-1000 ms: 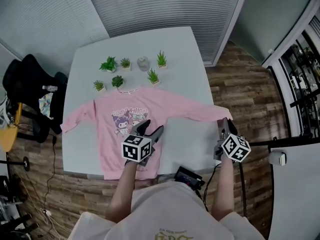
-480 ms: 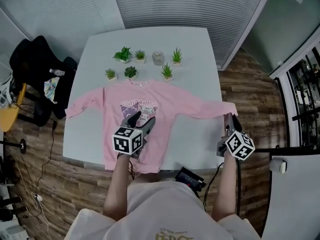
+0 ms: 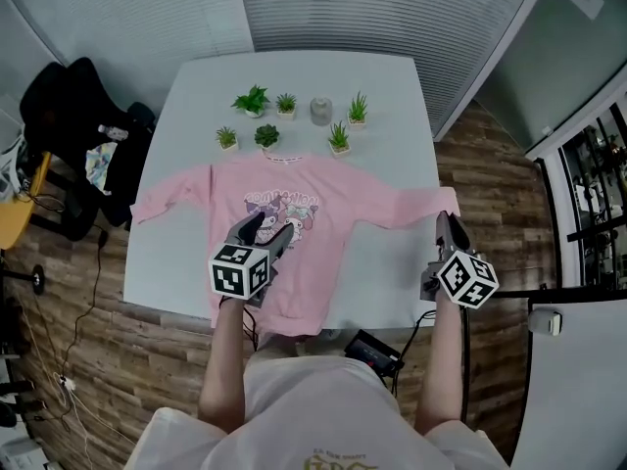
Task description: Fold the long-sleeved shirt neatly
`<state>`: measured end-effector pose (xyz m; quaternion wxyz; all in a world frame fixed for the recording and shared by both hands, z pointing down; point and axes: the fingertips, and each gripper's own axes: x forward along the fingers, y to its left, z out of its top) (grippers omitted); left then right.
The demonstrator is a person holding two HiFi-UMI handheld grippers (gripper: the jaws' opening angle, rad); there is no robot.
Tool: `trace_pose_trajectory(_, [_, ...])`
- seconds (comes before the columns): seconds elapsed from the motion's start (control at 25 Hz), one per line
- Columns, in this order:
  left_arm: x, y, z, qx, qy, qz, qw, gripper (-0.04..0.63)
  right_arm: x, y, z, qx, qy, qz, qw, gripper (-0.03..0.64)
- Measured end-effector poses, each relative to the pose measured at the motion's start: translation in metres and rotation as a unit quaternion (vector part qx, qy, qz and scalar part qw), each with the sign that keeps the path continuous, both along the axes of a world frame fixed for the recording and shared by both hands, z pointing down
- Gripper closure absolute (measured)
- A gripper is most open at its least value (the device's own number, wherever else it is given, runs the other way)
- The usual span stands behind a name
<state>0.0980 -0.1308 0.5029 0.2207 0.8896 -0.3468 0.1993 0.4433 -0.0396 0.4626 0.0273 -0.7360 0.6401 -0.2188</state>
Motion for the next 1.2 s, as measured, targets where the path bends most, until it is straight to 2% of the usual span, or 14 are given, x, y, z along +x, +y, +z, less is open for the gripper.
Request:
trace_pose_trajectory(0.32, [-0.041, -0.021, -0.005, 0.004, 0.011, -0.011, 0.9999, 0.287, -0.053, -0.037, -0.002, -0.013, 0.008, -0.028, 0.999, 0.566])
trace_pose_trajectory(0.52, [-0.076, -0.033, 0.002, 0.004, -0.013, -0.021, 0.9997, 0.285, -0.086, -0.062, -0.001, -0.024, 0.011, -0.047, 0.999, 0.566])
trace_pose_trajectory(0.92, [-0.141, -0.062, 0.003, 0.002, -0.028, -0.057, 0.998, 0.285, -0.151, -0.11, -0.006, -0.026, 0.008, -0.086, 0.996, 0.566])
trace_pose_trajectory(1.2, [-0.164, -0.078, 0.007, -0.003, -0.012, -0.065, 0.9978, 0.285, -0.191, -0.137, -0.007, -0.025, 0.007, -0.105, 0.994, 0.566])
